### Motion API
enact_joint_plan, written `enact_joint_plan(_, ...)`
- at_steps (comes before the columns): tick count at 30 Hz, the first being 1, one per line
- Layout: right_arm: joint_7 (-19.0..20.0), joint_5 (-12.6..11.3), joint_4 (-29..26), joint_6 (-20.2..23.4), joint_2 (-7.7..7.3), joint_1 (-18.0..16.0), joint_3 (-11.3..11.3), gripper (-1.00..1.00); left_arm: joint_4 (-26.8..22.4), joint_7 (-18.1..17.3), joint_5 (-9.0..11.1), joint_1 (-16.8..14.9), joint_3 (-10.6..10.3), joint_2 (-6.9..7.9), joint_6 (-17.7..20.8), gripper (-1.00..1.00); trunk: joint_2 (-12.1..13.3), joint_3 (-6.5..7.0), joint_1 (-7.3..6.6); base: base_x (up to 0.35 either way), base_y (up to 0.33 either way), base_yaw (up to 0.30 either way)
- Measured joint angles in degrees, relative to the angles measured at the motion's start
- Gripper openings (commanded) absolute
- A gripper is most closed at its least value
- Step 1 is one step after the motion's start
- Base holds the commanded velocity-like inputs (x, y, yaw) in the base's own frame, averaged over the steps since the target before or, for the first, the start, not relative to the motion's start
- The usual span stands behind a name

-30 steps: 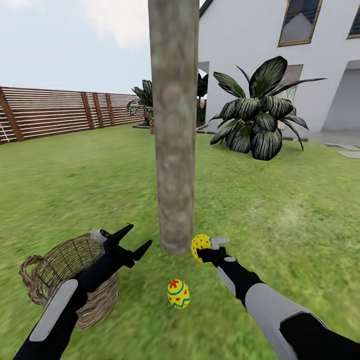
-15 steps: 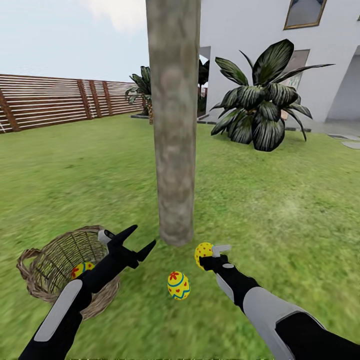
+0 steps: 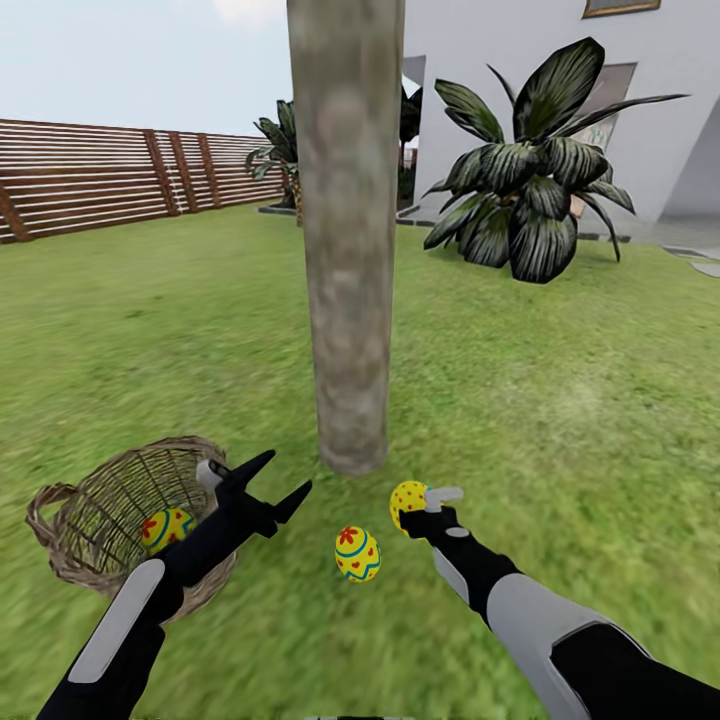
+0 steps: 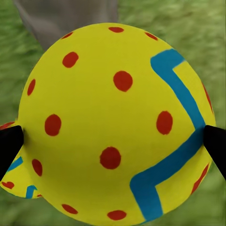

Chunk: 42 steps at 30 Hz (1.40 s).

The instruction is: Take the three Easter eggs out of the wicker basket on the lawn in the garden, then place them on the lawn next to a single tree (choose any tree) so that all three eggs are next to the same tree and none are left in the basket.

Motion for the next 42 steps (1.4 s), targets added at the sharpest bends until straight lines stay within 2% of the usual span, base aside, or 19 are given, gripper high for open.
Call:
enact_joint_plan(36, -0.1, -0.1, 0.3, 0.1, 0.05, 0.0, 0.0, -1.00, -0.3, 0.1, 0.0, 0.0, -0.1, -0.09, 0.0, 1.00, -0.5, -7.98, 0.93, 0.000, 0.000, 0.000)
enact_joint_plan(39, -0.1, -0.1, 0.3, 0.1, 0.07, 0.0, -0.1, -1.00, -0.2, 0.1, -0.1, 0.0, -2.2, -0.09, -0.1, 1.00, -0.5, -8.65, 1.00, 0.000, 0.000, 0.000)
enact_joint_plan(42, 0.0, -0.1, -0.1, -0.1, -0.03, -0.1, -0.1, -1.00, 0.1, 0.1, -0.1, 0.0, -2.9, -0.09, -0.1, 1.00, -0.6, -9.31, 1.08, 0.000, 0.000, 0.000)
